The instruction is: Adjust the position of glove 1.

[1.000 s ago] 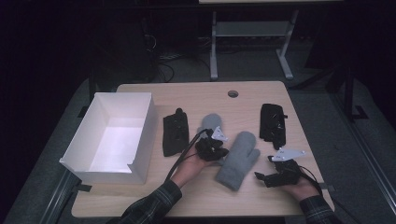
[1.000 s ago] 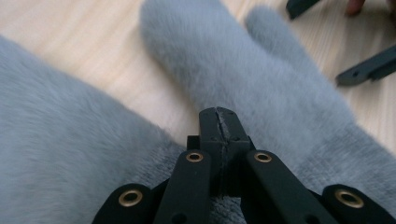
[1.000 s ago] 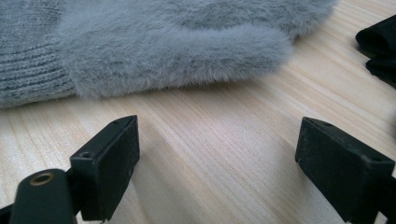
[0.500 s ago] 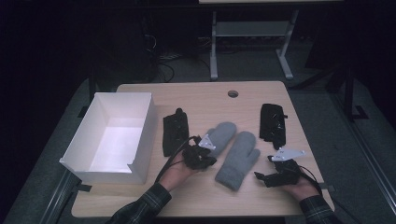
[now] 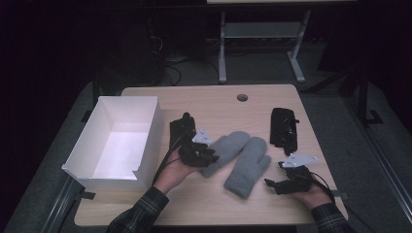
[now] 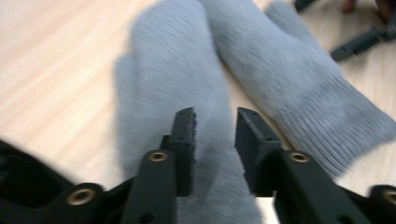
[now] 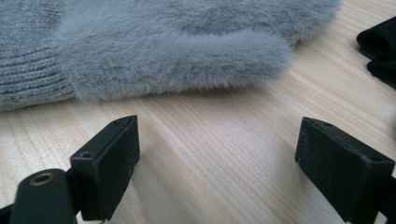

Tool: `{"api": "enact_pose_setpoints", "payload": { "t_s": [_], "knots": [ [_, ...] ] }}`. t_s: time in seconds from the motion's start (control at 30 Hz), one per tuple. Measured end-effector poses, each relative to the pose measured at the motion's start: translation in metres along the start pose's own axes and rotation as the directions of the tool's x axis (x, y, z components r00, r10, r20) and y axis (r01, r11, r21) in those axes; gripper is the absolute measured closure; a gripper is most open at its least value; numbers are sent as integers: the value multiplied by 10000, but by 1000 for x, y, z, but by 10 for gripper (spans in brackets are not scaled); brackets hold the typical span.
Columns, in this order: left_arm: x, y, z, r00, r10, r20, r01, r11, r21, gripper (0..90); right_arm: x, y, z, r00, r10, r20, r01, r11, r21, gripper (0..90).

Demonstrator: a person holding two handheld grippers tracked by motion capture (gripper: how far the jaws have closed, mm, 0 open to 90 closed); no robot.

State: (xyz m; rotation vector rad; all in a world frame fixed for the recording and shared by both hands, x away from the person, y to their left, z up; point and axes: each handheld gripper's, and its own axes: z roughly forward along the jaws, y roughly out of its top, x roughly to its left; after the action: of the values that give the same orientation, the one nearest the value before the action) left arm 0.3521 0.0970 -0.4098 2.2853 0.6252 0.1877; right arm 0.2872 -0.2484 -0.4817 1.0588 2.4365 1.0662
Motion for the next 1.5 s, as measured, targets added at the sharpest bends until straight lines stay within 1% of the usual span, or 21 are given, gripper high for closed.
{"api": "enact_pose_setpoints", "payload": {
  "t_s": [0.03,0.1,0.13,0.2,0.27,0.33,0.4,0.6,0.67,0.73,0.87,0.93,0.97,1.0,1.07,1.2,1.3,1.33,1.37,1.43,1.5],
  "knots": [
    [4,2,1,10000,-98,-15,98,9999,36,595,0,0,0,10000,-10,7,10,10000,2,134],
    [13,4,3,9996,-219,-202,219,9998,21,546,0,0,0,10000,-9,8,9,10000,2,134],
    [19,5,6,9988,-419,-251,419,9991,-4,525,0,0,0,10000,2,1,-2,10000,7,134],
    [23,6,8,9978,-604,-258,604,9982,-12,498,0,0,0,10000,6,-17,-6,10000,17,134],
    [36,6,17,9937,-1044,-411,1046,9945,28,470,1,0,0,10000,-46,-64,46,10000,30,129],
    [41,5,21,9916,-1201,-484,1204,9927,23,468,1,0,0,10000,-55,-82,55,10000,35,126],
    [48,1,29,9888,-1413,-479,1426,9895,251,444,1,1,1,9999,-87,-100,87,10000,23,123],
    [51,-8,43,9865,-1560,-498,1593,9848,698,399,1,1,1,9999,-88,-99,88,10000,21,123],
    [51,-10,47,9877,-1460,-558,1501,9857,769,405,1,1,1,9999,-87,-99,87,10000,19,123],
    [51,-11,49,9880,-1429,-581,1473,9858,804,432,1,1,1,9999,-83,-101,84,10000,22,123],
    [50,-14,53,9862,-1625,-308,1645,9830,814,512,1,1,1,9999,-88,-100,88,10000,21,123],
    [49,-16,54,9832,-1826,-63,1826,9811,634,599,1,1,1,9999,-89,-98,89,10000,32,123],
    [49,-16,53,9843,-1757,168,1741,9821,717,691,1,1,1,9999,-89,-101,89,10000,23,122],
    [47,-15,54,9822,-1869,165,1856,9807,615,728,1,1,1,9999,-120,-99,120,9999,34,122],
    [47,-14,53,9848,-1730,137,1715,9823,751,789,1,1,1,9999,-85,-76,86,10000,40,122],
    [49,-13,50,9792,-2009,293,1986,9778,666,832,2,1,0,10000,-23,-93,23,10000,62,146],
    [48,-10,41,9753,-2169,420,2161,9761,245,837,4,4,-3,9996,-107,-280,107,9999,-1,297],
    [48,-10,41,9753,-2169,420,2161,9761,245,837,4,4,-3,9996,-107,-280,107,9999,-1,297],
    [48,-7,36,9733,-2240,507,2244,9745,-24,838,5,6,-7,9973,-302,-669,294,9995,-137,479],
    [47,-5,32,9707,-2337,561,2353,9717,-229,838,9,7,-9,9947,-363,-967,346,9992,-187,626],
    [47,-4,29,9702,-2345,609,2366,9712,-296,839,13,8,-9,9878,-547,-1457,527,9985,-177,724]
  ]
}}
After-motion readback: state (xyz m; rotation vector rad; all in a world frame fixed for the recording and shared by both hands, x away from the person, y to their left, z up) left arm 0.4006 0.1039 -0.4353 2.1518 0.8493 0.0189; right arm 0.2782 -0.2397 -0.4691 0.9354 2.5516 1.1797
